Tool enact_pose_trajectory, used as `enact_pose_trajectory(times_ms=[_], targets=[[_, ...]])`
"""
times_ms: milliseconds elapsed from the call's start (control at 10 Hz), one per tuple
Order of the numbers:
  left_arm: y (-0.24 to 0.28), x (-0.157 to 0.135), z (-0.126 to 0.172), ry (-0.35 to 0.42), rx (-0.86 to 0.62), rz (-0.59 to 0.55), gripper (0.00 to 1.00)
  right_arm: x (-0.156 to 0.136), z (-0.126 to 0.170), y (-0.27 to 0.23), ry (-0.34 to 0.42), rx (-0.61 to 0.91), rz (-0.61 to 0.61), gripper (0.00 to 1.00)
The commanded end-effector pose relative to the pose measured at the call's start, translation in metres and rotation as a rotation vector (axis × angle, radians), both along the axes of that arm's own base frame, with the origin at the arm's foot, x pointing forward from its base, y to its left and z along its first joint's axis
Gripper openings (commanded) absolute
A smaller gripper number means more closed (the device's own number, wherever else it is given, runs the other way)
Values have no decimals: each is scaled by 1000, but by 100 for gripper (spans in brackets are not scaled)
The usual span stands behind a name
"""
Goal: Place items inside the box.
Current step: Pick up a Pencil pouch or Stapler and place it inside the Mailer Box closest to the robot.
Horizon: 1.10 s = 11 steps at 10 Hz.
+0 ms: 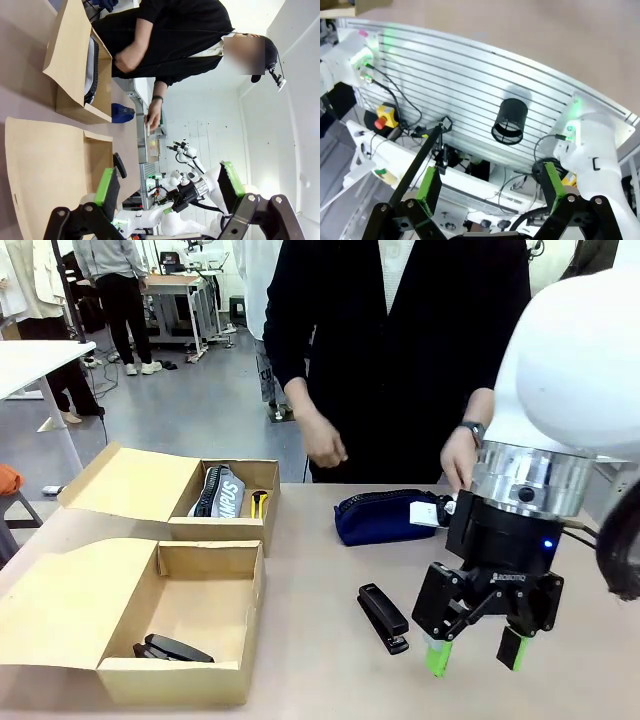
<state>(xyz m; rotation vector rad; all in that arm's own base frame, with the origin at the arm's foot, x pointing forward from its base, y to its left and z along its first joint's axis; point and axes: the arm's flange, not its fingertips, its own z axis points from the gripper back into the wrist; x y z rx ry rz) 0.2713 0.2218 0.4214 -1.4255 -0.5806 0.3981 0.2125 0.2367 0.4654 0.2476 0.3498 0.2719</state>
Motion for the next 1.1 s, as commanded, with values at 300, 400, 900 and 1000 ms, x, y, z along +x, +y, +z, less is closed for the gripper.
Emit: enact_pose_trajectory(times_ms=[300,400,900,1000], targets=[[-2,-2,-1,-20,7,-7,100,74,12,-100,-18,311,-244,100],[-2,-2,-1,-20,7,-7,100,89,16,-151,-18,475,-399,100],[-2,-2,-1,-20,7,-7,100,92,-41,-369,-9,1069,-695,100],[-2,-2,-1,-20,7,-7,100,81,-65,-388,-41,1135,-758,100]])
